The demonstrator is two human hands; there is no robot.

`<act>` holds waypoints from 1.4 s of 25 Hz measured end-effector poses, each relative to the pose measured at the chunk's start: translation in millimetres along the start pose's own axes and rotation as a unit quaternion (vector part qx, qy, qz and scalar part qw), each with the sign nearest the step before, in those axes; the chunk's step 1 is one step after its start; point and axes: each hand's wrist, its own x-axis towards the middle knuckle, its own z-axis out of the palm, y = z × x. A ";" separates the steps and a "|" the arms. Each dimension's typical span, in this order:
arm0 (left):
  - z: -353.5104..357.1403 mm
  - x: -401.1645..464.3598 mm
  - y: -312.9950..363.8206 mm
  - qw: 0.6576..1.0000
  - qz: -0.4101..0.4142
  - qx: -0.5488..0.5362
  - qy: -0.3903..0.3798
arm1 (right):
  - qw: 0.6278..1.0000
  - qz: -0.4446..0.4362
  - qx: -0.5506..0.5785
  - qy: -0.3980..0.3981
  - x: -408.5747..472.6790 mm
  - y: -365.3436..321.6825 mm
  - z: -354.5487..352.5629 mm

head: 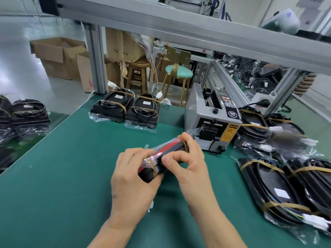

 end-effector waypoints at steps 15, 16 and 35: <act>1.9 -1.4 4.0 1.000 -0.004 0.012 0.000 | 0.999 0.011 -0.033 0.007 2.4 -1.4 4.6; 1.9 -1.5 4.1 1.000 -0.002 0.014 0.000 | 0.999 0.007 -0.034 0.013 2.4 -0.8 5.3; 2.7 -4.2 4.2 1.000 0.008 0.030 -0.001 | 0.986 -0.023 0.085 0.144 0.5 11.6 23.9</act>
